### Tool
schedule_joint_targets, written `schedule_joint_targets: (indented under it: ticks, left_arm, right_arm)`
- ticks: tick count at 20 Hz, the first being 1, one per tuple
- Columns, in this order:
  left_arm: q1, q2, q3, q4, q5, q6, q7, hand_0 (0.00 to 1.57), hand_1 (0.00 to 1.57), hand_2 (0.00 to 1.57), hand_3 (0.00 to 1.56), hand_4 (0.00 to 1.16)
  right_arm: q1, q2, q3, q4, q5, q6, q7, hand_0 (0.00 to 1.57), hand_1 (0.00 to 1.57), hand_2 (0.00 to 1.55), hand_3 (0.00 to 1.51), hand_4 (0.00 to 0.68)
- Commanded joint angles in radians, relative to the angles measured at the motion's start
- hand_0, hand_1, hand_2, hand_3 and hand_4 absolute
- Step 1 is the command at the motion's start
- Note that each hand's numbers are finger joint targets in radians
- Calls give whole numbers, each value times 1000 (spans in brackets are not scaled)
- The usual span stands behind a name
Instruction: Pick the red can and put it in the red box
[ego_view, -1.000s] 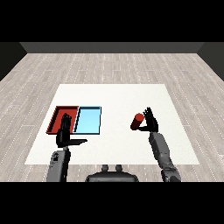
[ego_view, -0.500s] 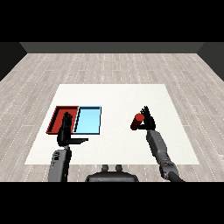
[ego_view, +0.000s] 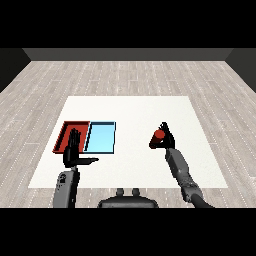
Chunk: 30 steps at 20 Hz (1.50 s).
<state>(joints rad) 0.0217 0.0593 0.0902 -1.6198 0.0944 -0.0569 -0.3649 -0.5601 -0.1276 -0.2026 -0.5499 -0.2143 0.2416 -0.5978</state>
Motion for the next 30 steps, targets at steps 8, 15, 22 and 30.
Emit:
schedule_joint_targets:
  ticks: [8,15,22,30]
  left_arm:
    - [-43,-20,-15,24,-34,42,-1,0,0,0,0,0]
    - [8,-32,-42,-32,-26,30,35,0,0,0,0,0]
    - [-28,-26,-33,-32,-35,47,37,0,0,0,0,0]
    - [40,-7,-15,-32,-19,10,-12,0,0,0,0,0]
  right_arm:
    - [-11,13,10,-14,-6,-41,48,0,0,0,0,0]
    - [-132,-21,-8,208,34,1,-53,0,0,0,0,0]
    - [-118,-23,-37,170,-6,-38,8,808,808,921,800,0]
    - [-105,-4,19,83,56,-165,40,1494,1494,1464,1437,667]
